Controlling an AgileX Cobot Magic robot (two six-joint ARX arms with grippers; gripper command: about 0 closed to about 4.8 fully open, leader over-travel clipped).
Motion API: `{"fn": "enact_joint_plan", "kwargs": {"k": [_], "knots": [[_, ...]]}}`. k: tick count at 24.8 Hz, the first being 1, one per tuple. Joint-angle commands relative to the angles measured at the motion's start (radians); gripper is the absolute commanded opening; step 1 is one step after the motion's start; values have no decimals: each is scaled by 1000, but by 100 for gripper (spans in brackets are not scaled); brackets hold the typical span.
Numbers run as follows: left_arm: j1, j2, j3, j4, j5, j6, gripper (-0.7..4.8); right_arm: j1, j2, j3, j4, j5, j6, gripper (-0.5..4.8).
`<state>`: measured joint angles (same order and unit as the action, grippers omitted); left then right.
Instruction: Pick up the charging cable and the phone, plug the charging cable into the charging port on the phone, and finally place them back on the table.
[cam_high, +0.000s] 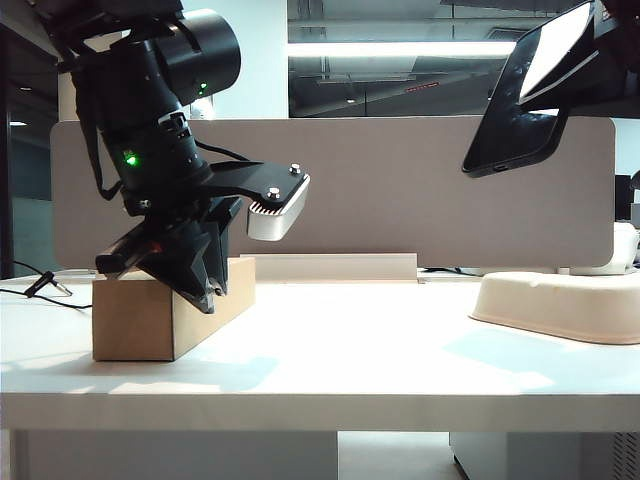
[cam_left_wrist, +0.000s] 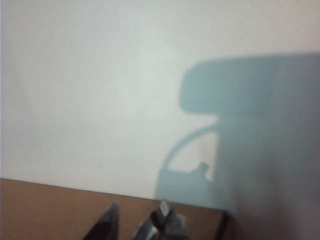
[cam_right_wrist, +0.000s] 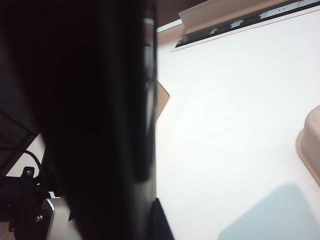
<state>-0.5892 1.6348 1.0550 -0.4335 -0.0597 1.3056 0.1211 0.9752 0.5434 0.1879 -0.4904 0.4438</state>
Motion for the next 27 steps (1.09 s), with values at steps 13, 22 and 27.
{"fn": "enact_joint_plan", "kwargs": {"k": [13,22,27], "knots": [[-39,-7,62,2,-7,-132,-6,0,-6,7,58,-9,-7,-5],[-116,-46,156,2,188,-460,-6,0,-6,9,161,-95,2,-5],[-122,-69,184,13,392,-666,-6,0,-6,9,230,-135,35,-5]]}}
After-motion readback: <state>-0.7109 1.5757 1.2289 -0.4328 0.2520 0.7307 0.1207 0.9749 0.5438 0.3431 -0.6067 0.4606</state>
